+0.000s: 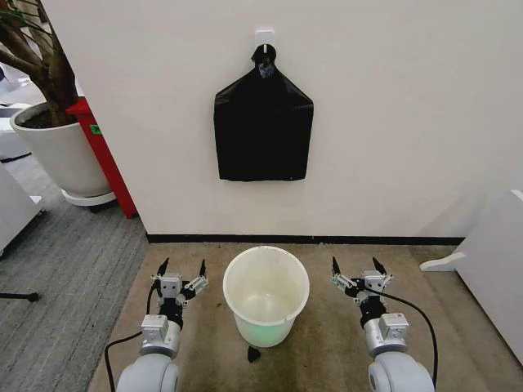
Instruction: Place the garbage bag over the trash bin.
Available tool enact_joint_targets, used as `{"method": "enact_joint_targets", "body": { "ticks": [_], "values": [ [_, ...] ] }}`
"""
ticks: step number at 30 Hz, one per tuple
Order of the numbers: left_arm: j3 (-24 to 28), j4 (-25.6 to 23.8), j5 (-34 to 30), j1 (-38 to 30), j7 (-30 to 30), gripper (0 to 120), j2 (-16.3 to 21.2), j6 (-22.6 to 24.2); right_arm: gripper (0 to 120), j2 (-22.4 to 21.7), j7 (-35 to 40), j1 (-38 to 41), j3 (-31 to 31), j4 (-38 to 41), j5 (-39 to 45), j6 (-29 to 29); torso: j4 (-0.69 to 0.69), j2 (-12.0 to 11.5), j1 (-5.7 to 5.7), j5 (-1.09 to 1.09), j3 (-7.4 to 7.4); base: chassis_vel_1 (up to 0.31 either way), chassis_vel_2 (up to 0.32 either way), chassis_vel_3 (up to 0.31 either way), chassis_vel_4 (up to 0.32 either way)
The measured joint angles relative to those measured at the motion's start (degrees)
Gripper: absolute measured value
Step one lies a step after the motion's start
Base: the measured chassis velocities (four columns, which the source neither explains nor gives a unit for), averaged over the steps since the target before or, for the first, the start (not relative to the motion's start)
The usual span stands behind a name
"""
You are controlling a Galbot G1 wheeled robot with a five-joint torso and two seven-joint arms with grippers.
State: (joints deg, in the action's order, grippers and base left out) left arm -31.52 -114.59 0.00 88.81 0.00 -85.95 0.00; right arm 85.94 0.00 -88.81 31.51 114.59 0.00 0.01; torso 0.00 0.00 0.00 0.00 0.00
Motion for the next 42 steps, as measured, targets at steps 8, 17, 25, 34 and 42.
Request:
{"method": "enact_joint_targets", "body": {
  "ticks": [8, 17, 25, 34, 42],
  "values": [
    [0.0, 0.0, 0.0, 0.0, 0.0, 100, 0.0, 0.0, 100, 0.0, 0.0, 0.0, 0.0, 0.0, 0.0, 0.0, 0.0, 0.0, 0.0, 0.0, 0.0, 0.0, 0.0, 0.0, 0.0],
    [0.0, 0.0, 0.0, 0.0, 0.0, 100, 0.0, 0.0, 100, 0.0, 0.0, 0.0, 0.0, 0.0, 0.0, 0.0, 0.0, 0.0, 0.0, 0.0, 0.0, 0.0, 0.0, 0.0, 0.0],
    [0.0, 0.0, 0.0, 0.0, 0.0, 100, 0.0, 0.0, 100, 0.0, 0.0, 0.0, 0.0, 0.0, 0.0, 0.0, 0.0, 0.0, 0.0, 0.0, 0.0, 0.0, 0.0, 0.0, 0.0],
    [0.0, 0.0, 0.0, 0.0, 0.0, 100, 0.0, 0.0, 100, 0.0, 0.0, 0.0, 0.0, 0.0, 0.0, 0.0, 0.0, 0.0, 0.0, 0.0, 0.0, 0.0, 0.0, 0.0, 0.0],
    [0.0, 0.0, 0.0, 0.0, 0.0, 100, 0.0, 0.0, 100, 0.0, 0.0, 0.0, 0.0, 0.0, 0.0, 0.0, 0.0, 0.0, 0.0, 0.0, 0.0, 0.0, 0.0, 0.0, 0.0]
  ]
}}
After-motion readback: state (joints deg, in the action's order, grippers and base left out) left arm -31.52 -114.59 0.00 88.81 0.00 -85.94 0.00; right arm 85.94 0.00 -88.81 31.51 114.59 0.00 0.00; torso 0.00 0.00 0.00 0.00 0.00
